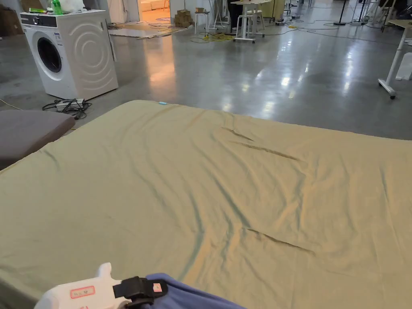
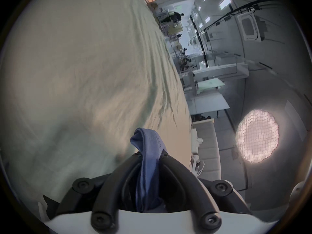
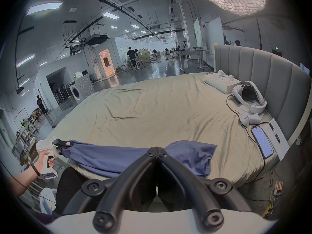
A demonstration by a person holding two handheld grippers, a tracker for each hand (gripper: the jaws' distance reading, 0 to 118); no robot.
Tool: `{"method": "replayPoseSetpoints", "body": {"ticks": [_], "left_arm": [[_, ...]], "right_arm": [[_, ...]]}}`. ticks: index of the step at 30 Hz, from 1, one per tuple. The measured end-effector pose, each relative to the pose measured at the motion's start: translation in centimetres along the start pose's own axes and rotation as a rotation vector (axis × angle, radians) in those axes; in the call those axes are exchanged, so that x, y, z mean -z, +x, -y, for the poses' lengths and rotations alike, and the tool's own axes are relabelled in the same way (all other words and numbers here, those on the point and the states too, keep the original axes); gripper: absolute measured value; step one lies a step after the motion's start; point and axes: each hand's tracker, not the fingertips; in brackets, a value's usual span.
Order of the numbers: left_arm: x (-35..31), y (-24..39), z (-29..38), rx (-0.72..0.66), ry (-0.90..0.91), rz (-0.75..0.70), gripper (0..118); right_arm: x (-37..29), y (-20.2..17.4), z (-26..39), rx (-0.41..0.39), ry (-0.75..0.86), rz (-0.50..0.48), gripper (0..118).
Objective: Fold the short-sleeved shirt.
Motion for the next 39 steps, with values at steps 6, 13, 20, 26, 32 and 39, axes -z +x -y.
{"method": "replayPoseSetpoints", "body": {"ticks": [6, 13, 20, 26, 32, 39], "left_arm": [[-4.4, 1.0, -4.9, 0.056, 0.112, -0.083, 12], [-2.7, 8.2, -1.5, 0.239, 0.083, -0.081, 12], [8.1, 11.8, 7.9, 0.307, -0.138, -0.04, 12], [16.6, 12.4, 13.5, 0.359, -0.296, -0.139, 16], [15.5, 15.5, 13.9, 0.505, -0.287, -0.088, 79], [12.3, 14.6, 12.4, 0.49, -0.197, -0.12, 44]], "right_arm": [[-0.1, 0.3, 0.3, -0.019, -0.013, 0.025, 0], [1.0, 0.0, 0.8, 0.032, -0.029, -0.012, 0], [0.1, -0.9, 1.1, 0.022, -0.009, -0.026, 0], [-1.3, 0.2, 3.1, 0.075, -0.031, 0.006, 0], [-1.2, 1.5, 4.8, 0.085, -0.088, 0.042, 0], [-0.5, 1.2, 5.2, 0.108, -0.108, 0.009, 0]]}}
